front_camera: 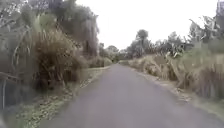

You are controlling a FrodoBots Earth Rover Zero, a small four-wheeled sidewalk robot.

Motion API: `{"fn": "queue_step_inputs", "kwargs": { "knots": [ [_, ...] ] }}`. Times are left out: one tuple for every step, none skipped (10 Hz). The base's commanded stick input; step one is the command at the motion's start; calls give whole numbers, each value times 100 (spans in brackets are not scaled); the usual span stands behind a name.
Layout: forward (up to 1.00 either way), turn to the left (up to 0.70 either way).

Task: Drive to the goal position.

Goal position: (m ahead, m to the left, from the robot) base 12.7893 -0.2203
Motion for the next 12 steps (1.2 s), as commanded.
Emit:
{"fn": "queue_step_inputs", "kwargs": {
  "knots": [
    [85,0],
    [85,0],
    [85,0],
    [85,0],
    [85,0],
    [85,0],
    [85,0],
    [85,0],
    [85,0],
    [85,0],
    [85,0],
    [85,0]
  ]
}}
